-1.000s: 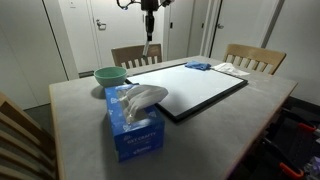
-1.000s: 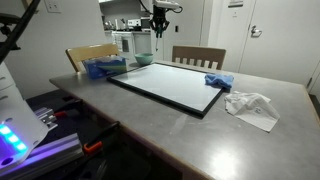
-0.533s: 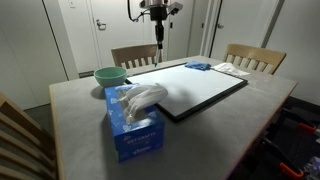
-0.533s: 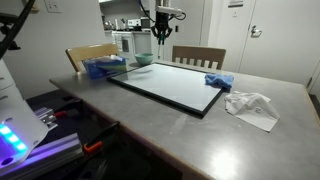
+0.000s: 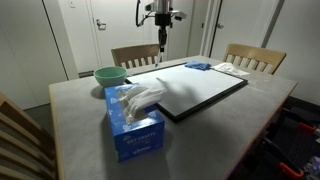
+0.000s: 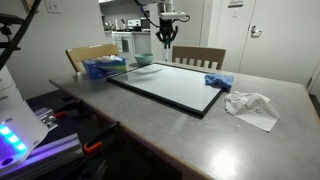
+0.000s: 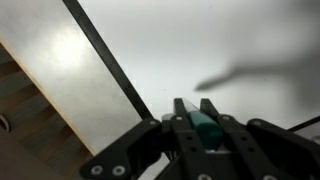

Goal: Use the green marker to draw a smiley face on the board then put it back in the bowl

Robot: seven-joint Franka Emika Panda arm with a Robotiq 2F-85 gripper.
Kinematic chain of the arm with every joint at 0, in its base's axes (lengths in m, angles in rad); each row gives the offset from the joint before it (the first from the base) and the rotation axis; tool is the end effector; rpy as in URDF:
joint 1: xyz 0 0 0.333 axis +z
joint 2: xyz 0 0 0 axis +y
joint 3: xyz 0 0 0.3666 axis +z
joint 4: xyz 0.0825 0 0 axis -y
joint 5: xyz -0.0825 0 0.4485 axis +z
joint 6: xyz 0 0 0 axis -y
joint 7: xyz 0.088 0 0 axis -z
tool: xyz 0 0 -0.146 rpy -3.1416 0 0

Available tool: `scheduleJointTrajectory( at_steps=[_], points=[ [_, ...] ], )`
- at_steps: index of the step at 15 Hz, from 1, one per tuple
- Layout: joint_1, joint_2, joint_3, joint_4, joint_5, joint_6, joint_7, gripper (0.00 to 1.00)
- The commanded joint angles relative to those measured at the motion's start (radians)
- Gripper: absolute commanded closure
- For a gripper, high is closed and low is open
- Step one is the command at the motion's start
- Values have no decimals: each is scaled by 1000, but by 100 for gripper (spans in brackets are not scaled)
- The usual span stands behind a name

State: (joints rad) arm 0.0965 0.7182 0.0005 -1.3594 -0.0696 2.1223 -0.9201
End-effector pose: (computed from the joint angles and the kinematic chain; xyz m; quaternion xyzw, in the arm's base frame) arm 0.8267 0.0749 0.2674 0.8642 0.5018 0.0085 0.0363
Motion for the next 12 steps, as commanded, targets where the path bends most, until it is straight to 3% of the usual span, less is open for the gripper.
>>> scheduleJointTrajectory(
  at_steps=[1, 8, 9, 12],
  points=[
    [-33, -3, 45, -1, -33, -2, 16, 79],
    [-37, 0, 54, 0, -31, -3, 16, 79],
    [-23, 4, 49, -7, -38, 13, 42, 95],
    [44, 18, 10, 6, -116, 18, 217, 95]
  ],
)
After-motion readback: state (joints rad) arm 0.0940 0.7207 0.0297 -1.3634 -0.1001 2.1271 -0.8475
